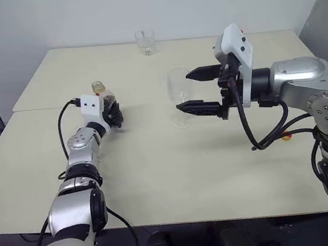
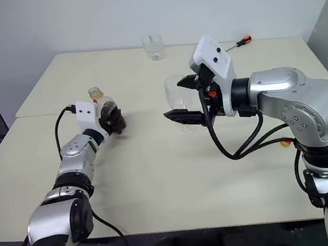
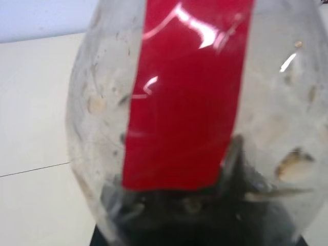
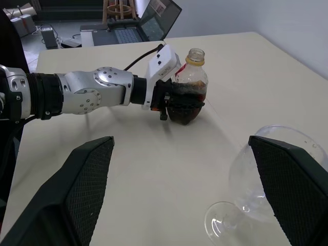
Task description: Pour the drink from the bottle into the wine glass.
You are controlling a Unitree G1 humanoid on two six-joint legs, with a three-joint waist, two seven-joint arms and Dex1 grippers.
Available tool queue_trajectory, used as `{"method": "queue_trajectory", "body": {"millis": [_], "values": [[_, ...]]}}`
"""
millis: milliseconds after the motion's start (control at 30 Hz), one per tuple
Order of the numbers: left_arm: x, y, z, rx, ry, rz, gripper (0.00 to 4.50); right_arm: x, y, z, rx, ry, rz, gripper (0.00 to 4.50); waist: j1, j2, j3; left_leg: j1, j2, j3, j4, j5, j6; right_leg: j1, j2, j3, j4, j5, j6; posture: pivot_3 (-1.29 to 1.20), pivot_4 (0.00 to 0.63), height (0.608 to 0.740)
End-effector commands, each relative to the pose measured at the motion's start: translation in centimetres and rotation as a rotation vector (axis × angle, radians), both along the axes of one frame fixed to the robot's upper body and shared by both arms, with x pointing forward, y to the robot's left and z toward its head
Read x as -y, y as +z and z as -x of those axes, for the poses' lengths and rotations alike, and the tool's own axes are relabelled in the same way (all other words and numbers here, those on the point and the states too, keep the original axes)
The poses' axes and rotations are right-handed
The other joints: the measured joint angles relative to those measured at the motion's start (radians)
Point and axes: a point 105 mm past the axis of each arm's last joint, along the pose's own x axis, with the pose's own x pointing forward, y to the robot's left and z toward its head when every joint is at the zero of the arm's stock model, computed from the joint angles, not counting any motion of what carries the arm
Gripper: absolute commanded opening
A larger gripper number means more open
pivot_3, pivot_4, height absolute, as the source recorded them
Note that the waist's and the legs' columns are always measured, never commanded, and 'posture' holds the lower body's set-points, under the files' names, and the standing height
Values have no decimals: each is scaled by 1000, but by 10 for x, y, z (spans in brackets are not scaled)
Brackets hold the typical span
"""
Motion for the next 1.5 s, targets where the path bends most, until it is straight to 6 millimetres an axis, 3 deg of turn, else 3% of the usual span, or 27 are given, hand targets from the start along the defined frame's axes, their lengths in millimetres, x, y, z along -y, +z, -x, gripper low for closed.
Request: {"method": "queue_trajectory", "body": {"millis": [33,133,200,333,533,700,1000,1500], "values": [[6,43,-8,114,-30,-32,1031,8,12,4,62,-30,-33,4500,0,-1,0,0,0,0,0,0,0,0,0,0,0,0,0,0,150,740],[29,79,-12,193,-150,-193,1030,26,12,9,61,-78,-113,4500,6,-6,3,-1,0,-1,0,0,0,0,0,-1,0,0,0,0,150,740],[44,93,-11,248,-212,-354,1024,37,7,8,78,-139,-132,4500,11,-6,4,-3,0,-1,1,0,0,-1,0,-2,-1,0,0,0,150,740],[78,128,-10,382,-286,-505,1007,61,-30,6,54,-295,-67,4500,21,-7,4,-5,-1,0,2,0,0,-1,-1,-1,-2,-1,1,0,150,740],[115,155,-6,526,-346,-691,1007,70,-57,11,17,-364,-19,4500,19,-6,4,-4,-1,0,2,0,0,-2,0,0,0,-1,2,0,150,740],[127,152,-8,569,-341,-889,1007,74,-70,12,5,-400,-9,4500,14,-6,4,-4,-1,-1,2,0,0,-2,1,0,0,-2,3,0,150,740],[129,153,-10,633,-300,-1066,978,69,-76,13,7,-416,-30,4500,13,-7,4,-4,-1,-1,2,0,0,-2,1,0,0,-2,4,0,150,740],[136,156,-12,706,-273,-1274,954,61,-34,16,132,-374,-167,4500,13,-7,4,-4,-1,-1,3,0,0,-2,0,0,1,-1,2,0,150,740]]}}
